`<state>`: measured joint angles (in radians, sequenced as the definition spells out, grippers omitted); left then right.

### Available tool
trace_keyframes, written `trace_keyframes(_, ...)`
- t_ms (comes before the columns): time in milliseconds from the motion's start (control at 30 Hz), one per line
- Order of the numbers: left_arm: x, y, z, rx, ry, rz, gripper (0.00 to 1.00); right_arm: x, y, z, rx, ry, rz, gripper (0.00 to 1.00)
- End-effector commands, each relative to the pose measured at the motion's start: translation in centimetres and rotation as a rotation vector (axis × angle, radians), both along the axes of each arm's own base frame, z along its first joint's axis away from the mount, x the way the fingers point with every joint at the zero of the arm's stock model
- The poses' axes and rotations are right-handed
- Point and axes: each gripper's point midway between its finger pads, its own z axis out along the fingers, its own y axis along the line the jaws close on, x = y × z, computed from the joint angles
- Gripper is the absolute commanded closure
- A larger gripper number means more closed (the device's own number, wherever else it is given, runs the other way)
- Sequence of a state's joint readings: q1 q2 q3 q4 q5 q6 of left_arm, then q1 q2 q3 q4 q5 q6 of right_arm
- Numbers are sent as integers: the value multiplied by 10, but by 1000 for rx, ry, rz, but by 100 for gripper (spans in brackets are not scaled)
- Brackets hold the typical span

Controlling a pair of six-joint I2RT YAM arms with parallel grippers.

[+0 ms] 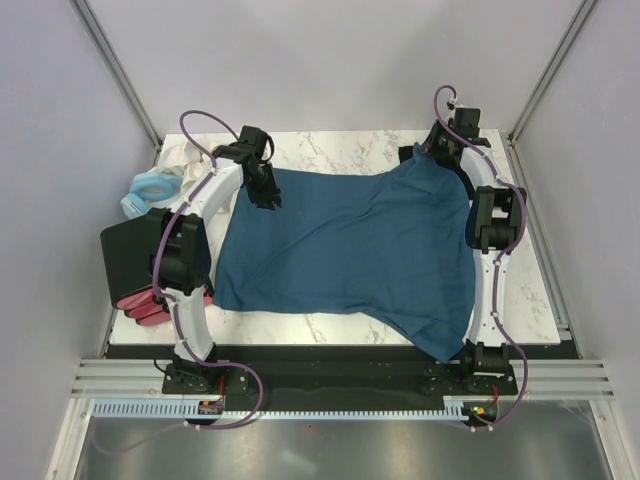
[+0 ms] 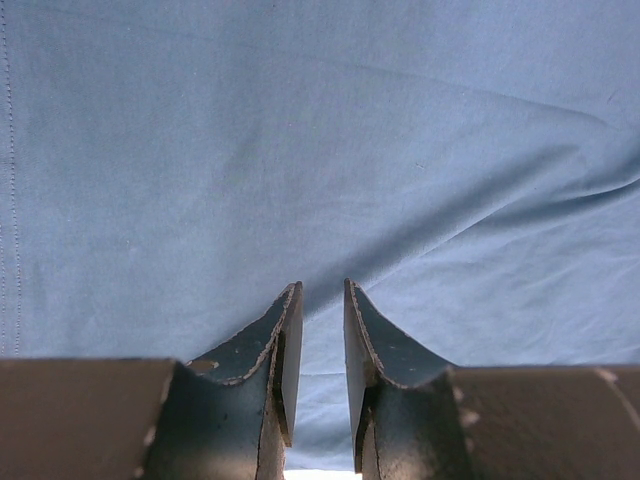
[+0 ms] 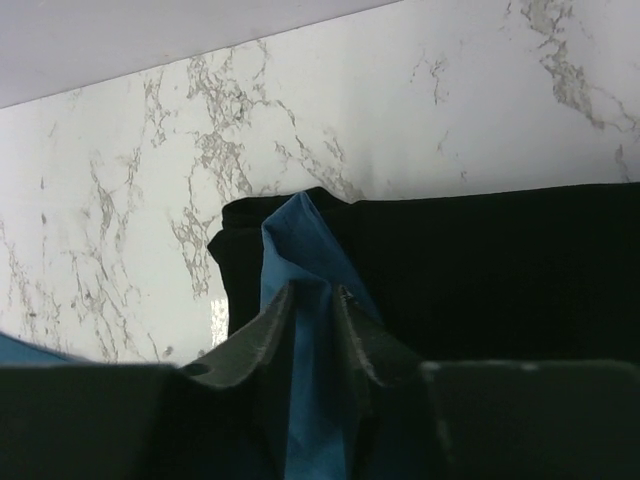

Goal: Fold and stack the t-shirts

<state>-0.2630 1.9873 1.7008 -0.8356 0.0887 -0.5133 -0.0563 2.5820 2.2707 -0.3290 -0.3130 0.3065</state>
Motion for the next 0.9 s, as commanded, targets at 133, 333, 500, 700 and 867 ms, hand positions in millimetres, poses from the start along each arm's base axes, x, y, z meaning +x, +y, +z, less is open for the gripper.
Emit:
trace_keyframes(133,6,-1,-4,2,1,-29,70,6,5,30,31,-89,22,100)
trace_keyframes(333,26,7,-3,52,-33,21,69,4,13,53,67,-133,45,100)
trace_keyframes(500,45,12,1,56,-61,66,68,-2,14,82,75,-186,42,100)
trace_keyframes(700,79,36,-7,104,-90,151,67,-8,18,115,99,-225,51,100)
trace_keyframes(867,108,59,-9,135,-115,213,56,-22,25,133,130,-235,66,100)
